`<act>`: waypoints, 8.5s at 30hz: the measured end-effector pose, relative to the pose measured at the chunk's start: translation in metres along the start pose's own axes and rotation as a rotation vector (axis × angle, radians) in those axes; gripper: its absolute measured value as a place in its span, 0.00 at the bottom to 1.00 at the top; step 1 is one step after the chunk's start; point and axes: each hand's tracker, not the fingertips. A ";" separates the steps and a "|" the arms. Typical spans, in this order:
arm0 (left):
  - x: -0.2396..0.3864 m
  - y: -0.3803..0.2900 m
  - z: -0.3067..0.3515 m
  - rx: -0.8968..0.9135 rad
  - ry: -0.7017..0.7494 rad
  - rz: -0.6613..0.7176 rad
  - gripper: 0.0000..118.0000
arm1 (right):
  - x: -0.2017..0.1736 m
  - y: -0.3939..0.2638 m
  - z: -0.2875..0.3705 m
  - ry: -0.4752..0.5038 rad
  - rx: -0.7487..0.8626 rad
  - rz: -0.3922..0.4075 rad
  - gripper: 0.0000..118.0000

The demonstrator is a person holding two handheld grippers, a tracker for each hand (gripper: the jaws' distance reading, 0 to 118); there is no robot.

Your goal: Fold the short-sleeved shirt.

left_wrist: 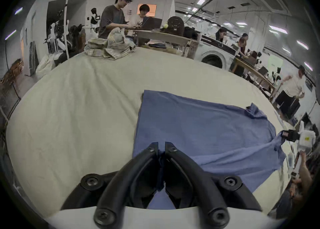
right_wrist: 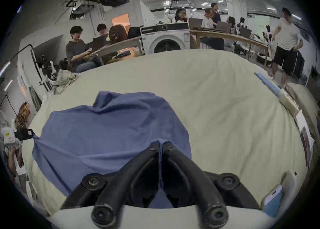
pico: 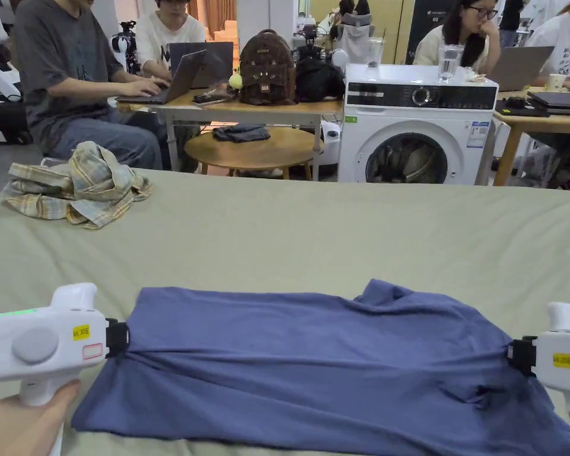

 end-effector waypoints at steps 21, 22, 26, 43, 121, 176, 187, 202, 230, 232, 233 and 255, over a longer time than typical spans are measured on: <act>0.091 -0.012 0.104 0.368 -0.103 -0.279 0.24 | -0.096 -0.022 0.091 0.033 0.320 0.247 0.09; 0.092 -0.014 0.106 0.360 -0.135 -0.266 0.08 | -0.100 -0.026 0.093 0.031 0.316 0.250 0.03; 0.086 -0.026 0.109 0.356 -0.196 -0.213 0.00 | -0.104 -0.041 0.096 0.029 0.301 0.226 0.00; -0.038 -0.063 0.044 -0.055 -0.100 0.070 0.48 | -0.055 -0.059 0.110 0.108 0.203 0.098 0.00; 0.108 -0.052 0.111 0.338 -0.118 -0.204 0.00 | -0.116 -0.065 0.117 0.059 0.298 0.168 0.00; 0.020 0.009 -0.084 -0.316 0.080 -0.139 0.00 | -0.008 0.055 -0.082 -0.013 -0.392 0.119 0.49; 0.018 0.013 -0.079 -0.317 0.071 -0.101 0.00 | -0.007 0.040 -0.081 -0.005 -0.354 0.069 0.00; -0.012 -0.083 0.145 -0.003 -0.158 -0.134 0.00 | 0.019 -0.059 0.155 0.074 -0.075 0.065 0.00; 0.087 -0.117 0.157 0.152 -0.189 -0.265 0.28 | -0.062 -0.121 0.194 0.042 0.157 0.132 0.20; 0.102 -0.118 0.151 0.167 -0.185 -0.275 0.00 | -0.077 -0.122 0.182 0.037 0.170 0.148 0.00; 0.106 -0.119 0.149 0.169 -0.195 -0.271 0.00 | -0.081 -0.122 0.178 0.042 0.178 0.142 0.00; -0.111 -0.137 0.147 -0.053 -0.382 0.316 0.56 | -0.077 -0.133 0.175 0.099 0.146 0.057 0.00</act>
